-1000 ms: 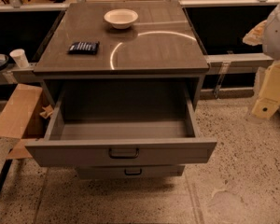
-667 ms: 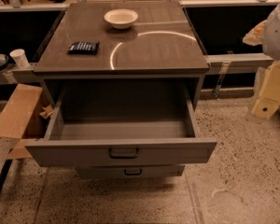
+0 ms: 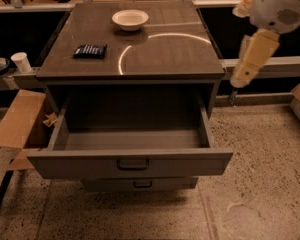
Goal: Place rxbar blueberry into top drawer
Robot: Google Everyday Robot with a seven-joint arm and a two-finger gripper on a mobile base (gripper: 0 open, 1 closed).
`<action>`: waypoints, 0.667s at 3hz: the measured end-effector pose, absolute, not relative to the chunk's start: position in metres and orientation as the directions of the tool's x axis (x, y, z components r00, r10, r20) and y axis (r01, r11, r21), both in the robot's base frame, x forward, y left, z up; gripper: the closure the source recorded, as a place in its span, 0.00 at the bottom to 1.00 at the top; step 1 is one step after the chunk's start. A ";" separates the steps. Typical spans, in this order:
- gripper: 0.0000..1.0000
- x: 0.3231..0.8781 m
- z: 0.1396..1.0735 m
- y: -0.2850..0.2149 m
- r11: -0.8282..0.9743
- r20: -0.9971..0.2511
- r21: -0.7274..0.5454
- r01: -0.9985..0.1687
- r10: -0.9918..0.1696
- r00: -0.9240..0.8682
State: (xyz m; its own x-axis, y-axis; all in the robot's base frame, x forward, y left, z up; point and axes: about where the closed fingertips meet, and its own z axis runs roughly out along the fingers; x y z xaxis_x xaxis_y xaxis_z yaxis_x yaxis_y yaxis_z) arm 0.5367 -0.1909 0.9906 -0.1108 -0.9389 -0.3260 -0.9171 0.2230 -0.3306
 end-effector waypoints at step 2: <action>0.00 0.631 0.982 -0.122 0.239 -0.589 -0.277 -0.931 -0.808 -0.032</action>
Offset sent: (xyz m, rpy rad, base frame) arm 0.1376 0.1195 -0.0107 0.5513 0.0108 0.1303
